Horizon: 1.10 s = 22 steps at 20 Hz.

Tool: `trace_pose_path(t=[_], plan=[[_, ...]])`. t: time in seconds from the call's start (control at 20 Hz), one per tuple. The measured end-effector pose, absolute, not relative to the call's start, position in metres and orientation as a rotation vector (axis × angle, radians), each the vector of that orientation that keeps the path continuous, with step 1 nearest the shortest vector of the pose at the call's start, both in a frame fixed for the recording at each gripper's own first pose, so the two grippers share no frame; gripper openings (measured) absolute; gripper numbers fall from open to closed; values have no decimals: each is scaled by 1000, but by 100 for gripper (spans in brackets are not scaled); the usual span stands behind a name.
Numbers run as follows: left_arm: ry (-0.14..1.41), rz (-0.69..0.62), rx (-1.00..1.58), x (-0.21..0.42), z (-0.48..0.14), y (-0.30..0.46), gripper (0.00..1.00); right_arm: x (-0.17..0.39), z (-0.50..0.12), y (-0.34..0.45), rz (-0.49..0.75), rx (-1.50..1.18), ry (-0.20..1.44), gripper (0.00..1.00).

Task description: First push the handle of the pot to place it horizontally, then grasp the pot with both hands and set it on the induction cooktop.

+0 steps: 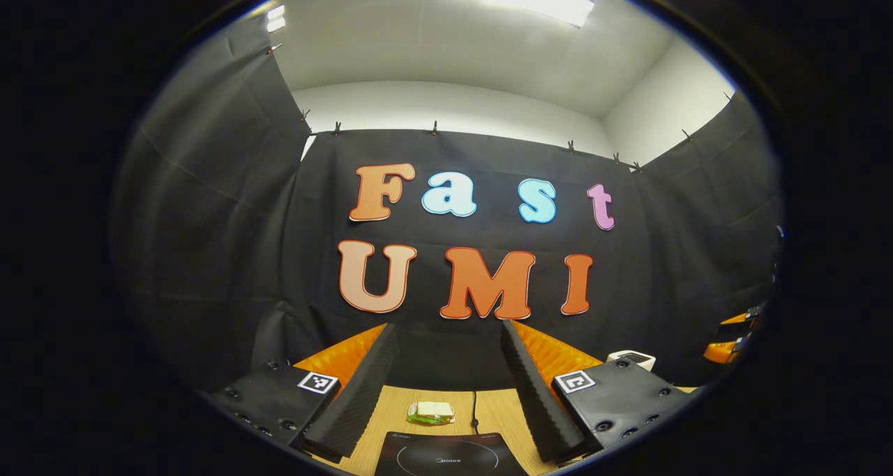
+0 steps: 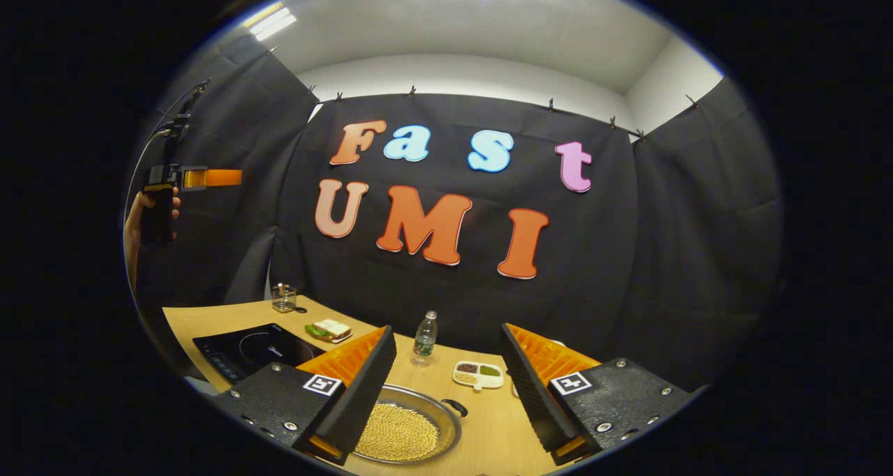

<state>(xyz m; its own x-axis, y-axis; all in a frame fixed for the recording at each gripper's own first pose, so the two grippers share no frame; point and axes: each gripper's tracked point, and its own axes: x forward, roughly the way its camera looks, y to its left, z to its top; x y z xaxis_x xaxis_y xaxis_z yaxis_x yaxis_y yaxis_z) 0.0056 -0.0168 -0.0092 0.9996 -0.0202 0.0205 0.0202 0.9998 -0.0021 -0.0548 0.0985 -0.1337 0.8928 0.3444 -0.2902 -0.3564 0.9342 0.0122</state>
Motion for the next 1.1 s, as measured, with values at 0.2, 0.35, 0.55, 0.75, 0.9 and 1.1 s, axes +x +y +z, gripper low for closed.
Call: trace_pose_path(t=[0.2,0.35,0.55,0.75,0.9,1.1], plan=[[-2,-6,-26,4,-22,-5,98,-87,-188,154,538,-53,454,90],[24,12,-26,3,-34,8,98,-114,-230,188,648,-49,602,82],[45,28,-33,-1,-48,24,98,-137,-262,213,730,-59,758,75],[81,50,-31,-7,-65,41,97,-163,-300,224,785,-127,925,52],[95,53,-16,-8,-73,47,98,-184,-317,229,822,-145,1030,31],[109,61,-8,-8,-81,56,98,-208,-329,237,876,-107,1187,22]])
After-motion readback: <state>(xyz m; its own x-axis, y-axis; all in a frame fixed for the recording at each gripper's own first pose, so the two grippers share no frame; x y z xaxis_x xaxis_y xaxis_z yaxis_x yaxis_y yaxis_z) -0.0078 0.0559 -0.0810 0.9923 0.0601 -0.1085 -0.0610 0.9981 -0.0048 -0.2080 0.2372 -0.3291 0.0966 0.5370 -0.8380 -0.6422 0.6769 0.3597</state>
